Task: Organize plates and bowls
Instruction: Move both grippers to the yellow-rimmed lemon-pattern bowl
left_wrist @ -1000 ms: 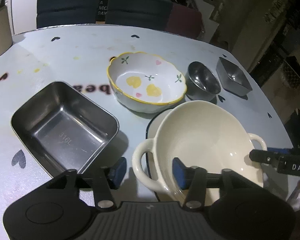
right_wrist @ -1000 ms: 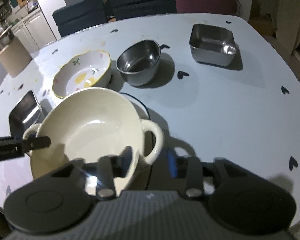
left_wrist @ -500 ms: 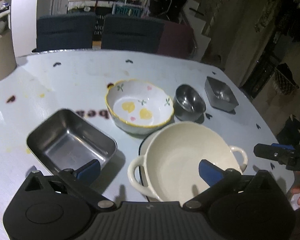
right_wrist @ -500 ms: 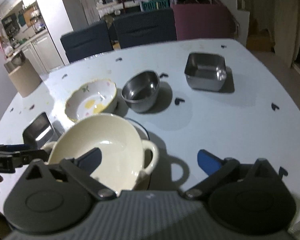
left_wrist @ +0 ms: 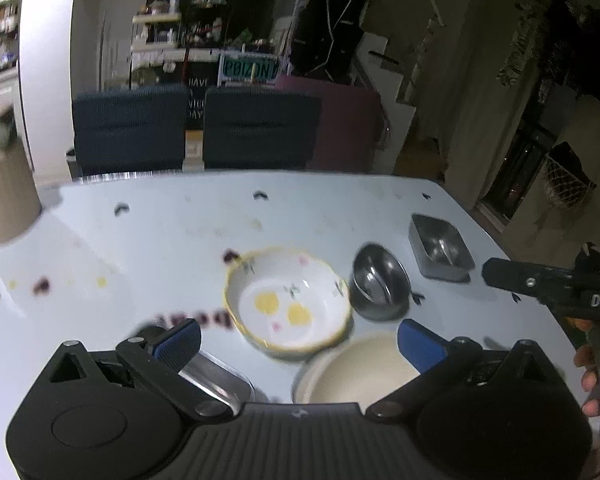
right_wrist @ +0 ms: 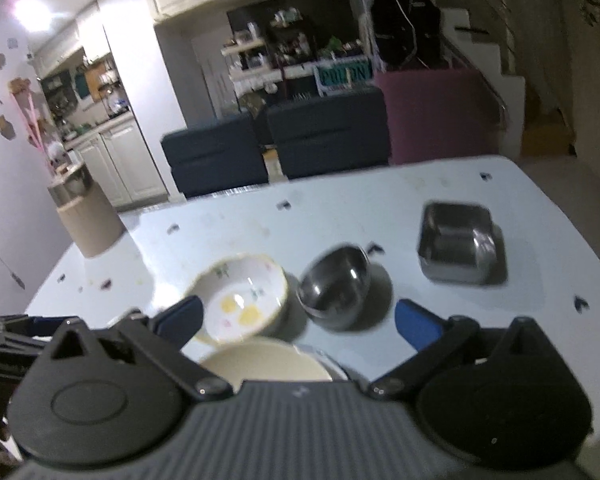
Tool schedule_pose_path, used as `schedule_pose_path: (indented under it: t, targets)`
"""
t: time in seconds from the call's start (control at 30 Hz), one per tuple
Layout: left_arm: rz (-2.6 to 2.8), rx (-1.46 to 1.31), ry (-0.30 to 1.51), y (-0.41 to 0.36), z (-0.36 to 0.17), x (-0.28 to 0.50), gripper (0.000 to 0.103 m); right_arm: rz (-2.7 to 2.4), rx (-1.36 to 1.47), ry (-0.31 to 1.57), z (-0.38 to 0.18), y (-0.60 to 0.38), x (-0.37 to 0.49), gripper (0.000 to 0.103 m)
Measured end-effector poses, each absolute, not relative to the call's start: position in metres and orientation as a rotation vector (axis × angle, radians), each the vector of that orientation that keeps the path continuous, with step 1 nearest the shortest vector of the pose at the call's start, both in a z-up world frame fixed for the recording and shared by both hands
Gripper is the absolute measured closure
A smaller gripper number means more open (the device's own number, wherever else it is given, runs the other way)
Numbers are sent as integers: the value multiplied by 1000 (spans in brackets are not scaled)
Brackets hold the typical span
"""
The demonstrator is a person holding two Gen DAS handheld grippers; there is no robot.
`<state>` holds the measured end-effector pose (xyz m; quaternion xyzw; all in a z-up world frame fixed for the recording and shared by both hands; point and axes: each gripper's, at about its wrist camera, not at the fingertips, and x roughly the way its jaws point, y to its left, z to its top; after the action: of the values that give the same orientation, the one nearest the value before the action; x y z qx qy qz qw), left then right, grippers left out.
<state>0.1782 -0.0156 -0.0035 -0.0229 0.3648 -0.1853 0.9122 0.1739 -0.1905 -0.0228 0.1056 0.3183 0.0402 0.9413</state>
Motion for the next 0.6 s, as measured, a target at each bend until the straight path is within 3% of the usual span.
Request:
schedule_pose_path:
  t: [0.17,0.43,0.53,0.6]
  targets:
    - [-375,-27,727,-10,4,208,0,109,292,629,-26,-184,204,0]
    - [-331,-133,770,-1,-17,271,0,148,436,785,-50,-185,265,3]
    - [-322,-151,808,0,-32,289,0,147,494,858,-63,-181,280,16]
    - [-318,-162,846,0,-42,301,2,157,522,925,-75,-180,291,33]
